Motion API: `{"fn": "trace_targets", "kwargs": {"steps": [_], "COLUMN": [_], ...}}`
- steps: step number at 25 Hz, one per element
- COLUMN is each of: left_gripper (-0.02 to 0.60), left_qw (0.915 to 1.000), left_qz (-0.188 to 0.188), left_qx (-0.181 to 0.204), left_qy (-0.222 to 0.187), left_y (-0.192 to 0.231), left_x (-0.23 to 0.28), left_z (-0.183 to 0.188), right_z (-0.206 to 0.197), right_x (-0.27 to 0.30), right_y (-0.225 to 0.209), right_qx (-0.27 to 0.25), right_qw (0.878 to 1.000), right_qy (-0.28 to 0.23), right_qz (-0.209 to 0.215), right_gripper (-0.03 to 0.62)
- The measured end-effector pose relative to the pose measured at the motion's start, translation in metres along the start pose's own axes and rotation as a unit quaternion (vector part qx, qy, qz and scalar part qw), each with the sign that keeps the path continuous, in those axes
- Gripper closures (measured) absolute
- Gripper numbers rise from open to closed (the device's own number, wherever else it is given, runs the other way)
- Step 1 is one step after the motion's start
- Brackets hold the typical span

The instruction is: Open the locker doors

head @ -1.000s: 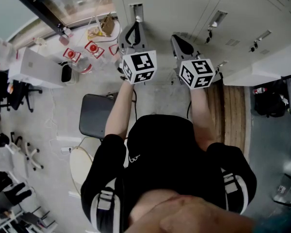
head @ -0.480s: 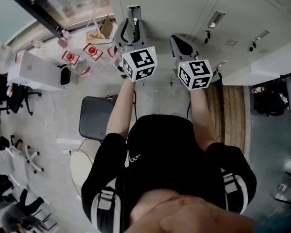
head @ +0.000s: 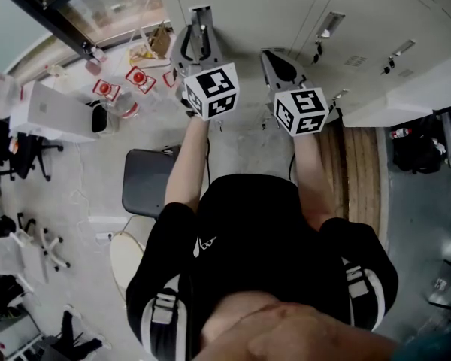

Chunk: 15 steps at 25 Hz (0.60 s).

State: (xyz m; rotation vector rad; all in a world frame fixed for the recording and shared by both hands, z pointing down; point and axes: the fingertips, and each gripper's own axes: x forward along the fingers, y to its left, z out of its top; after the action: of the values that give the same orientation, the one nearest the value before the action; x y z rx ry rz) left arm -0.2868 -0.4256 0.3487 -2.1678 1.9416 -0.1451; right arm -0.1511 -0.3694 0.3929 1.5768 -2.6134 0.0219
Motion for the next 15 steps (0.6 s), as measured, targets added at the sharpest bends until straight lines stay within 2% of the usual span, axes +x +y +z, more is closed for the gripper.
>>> {"fn": "trace_targets", "kwargs": {"steps": [9, 15], "left_gripper": [0.463, 0.463], "left_qw": [0.9988, 0.9984], "left_qz": [0.05, 0.056], "left_qx": [0.001, 0.001], "left_qy": [-0.001, 0.01], "left_y": [0.0037, 0.0052], "left_x": [0.003, 0.0009], "left_z": [-0.0002, -0.0018], "right_z": [-0.003, -0.0031], "right_x": [0.0003, -0.0023], "right_y": [-0.0017, -0.002], "right_qx": [0.004, 0.006], "right_qw": [1.0, 1.0], "right_qy": [0.001, 0.003], "right_qz": [0.002, 0.003], "right_gripper": [0.576, 0.576]}}
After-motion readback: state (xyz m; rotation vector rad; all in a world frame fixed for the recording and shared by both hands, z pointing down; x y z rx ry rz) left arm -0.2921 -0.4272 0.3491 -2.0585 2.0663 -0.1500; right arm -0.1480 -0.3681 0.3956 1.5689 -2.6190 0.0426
